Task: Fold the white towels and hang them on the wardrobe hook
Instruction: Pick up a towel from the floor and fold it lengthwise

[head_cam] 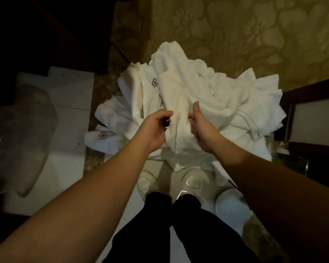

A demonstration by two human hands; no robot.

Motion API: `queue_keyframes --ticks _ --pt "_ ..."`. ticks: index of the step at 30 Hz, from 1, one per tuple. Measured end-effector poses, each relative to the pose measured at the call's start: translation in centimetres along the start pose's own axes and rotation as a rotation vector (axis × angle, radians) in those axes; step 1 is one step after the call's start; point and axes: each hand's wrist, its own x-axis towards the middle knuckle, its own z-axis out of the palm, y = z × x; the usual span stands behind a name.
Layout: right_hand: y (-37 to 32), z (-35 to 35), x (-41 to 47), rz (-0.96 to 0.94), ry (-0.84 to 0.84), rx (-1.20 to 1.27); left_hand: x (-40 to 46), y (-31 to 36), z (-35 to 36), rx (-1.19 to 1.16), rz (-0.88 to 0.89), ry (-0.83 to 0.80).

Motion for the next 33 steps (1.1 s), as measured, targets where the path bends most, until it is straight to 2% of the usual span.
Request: queue_keyframes --ticks 4,10,13,18,21,25,30,33 --pt "-2.5 -0.8 -5.8 0.069 0.021 0.070 -6.5 1.4 3.1 0.021 0.015 -0.007" --pt "-6.5 -0.8 -15.9 -0.229 -0.077 -0.074 -16.8 4.8 8.5 0.016 0.030 -0.034" --pt "-8.8 -0.6 -20.7 -0.265 -0.102 -0.087 -21.8 6.7 10.7 0.036 0.061 0.003" --pt "-12.0 0.3 -29.1 -0.340 -0.253 -0.059 -29.6 8.8 12.9 0.186 0.158 0.065" --pt "-13.5 1.5 -34.3 -0.315 -0.311 0.031 -34.4 9.9 13.1 0.230 0.256 0.085" --pt "-15.9 3.2 -41.3 -0.313 -0.337 0.281 -41.6 10.8 13.7 0.299 0.406 0.006" --pt "-17.7 4.8 -50.1 -0.527 -0.416 0.195 -51.2 11.9 13.0 0.402 0.555 -0.025" --pt "-17.5 5.7 -54.5 -0.658 -0.410 0.127 -56.9 11.7 12.0 0.417 0.680 0.014"
